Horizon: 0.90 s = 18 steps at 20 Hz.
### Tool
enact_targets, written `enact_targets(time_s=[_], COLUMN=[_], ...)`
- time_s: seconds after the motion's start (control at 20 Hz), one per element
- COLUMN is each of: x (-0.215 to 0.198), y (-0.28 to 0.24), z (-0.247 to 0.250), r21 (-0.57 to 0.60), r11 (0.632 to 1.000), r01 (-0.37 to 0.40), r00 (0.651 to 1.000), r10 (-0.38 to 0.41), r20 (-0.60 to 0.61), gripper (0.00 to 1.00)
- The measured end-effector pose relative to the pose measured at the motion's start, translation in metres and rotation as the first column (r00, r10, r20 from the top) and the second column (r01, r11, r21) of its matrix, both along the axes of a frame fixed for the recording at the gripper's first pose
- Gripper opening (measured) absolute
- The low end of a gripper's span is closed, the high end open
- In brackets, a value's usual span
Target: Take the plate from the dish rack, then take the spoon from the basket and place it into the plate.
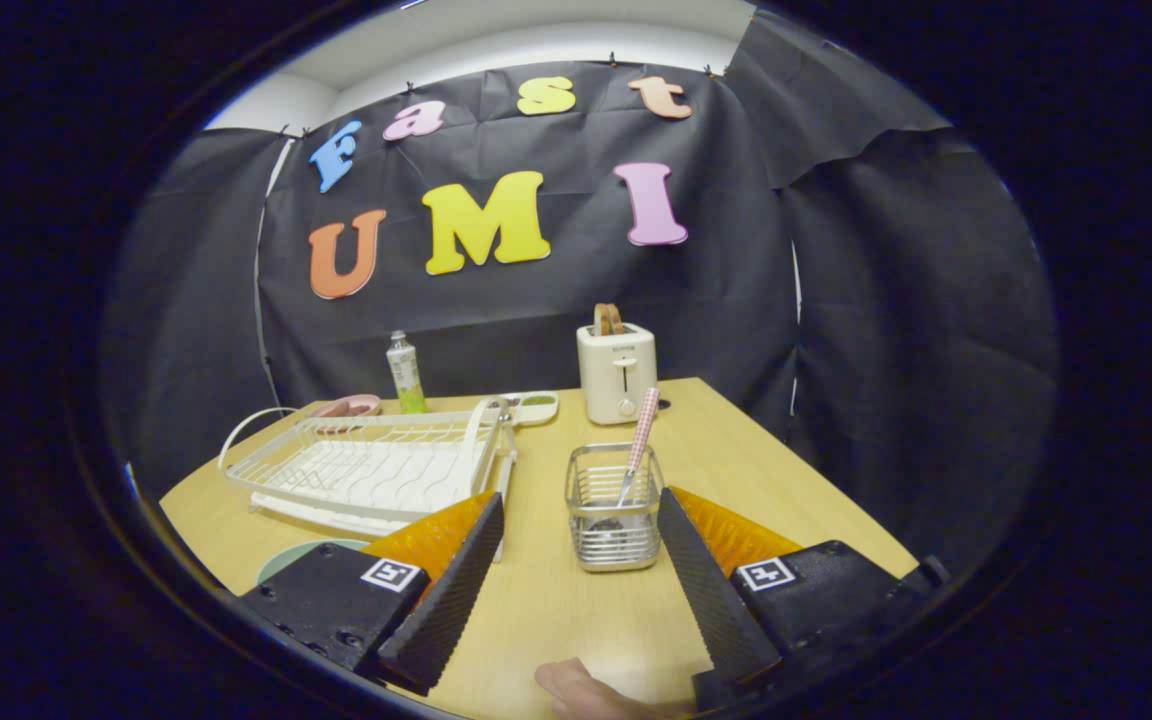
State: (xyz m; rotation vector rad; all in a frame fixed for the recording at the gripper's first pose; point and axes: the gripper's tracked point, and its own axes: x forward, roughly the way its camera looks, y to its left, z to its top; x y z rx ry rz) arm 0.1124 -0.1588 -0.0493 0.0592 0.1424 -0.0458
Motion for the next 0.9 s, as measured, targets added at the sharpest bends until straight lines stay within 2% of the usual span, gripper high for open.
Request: enact_targets(time_s=[0.15, 0.4, 0.5, 0.7, 0.75, 0.8, 0.9], x=[0.029, 0.089, 0.111, 0.134, 0.141, 0.149, 0.159], y=[-0.023, -0.045, -0.06, -0.051, -0.053, -0.053, -0.05], z=[0.009, 0.004, 0.006, 0.013, 0.016, 0.018, 0.005], r21=[-0.012, 0.0, -0.042, -0.004, 0.009, 0.022, 0.039], r11=[0.999, 0.999, 0.994, 0.997, 0.996, 0.996, 0.996], r01=[0.033, 0.05, 0.097, 0.073, 0.083, 0.088, 0.086], r00=[0.999, 0.996, 0.992, 0.994, 0.994, 0.994, 0.99], r10=[-0.033, -0.05, -0.1, -0.073, -0.082, -0.086, -0.081], r20=[-0.002, -0.07, -0.077, -0.086, -0.076, -0.064, -0.119], gripper=[1.0, 1.0, 1.0, 1.0, 0.98, 0.9, 0.59])
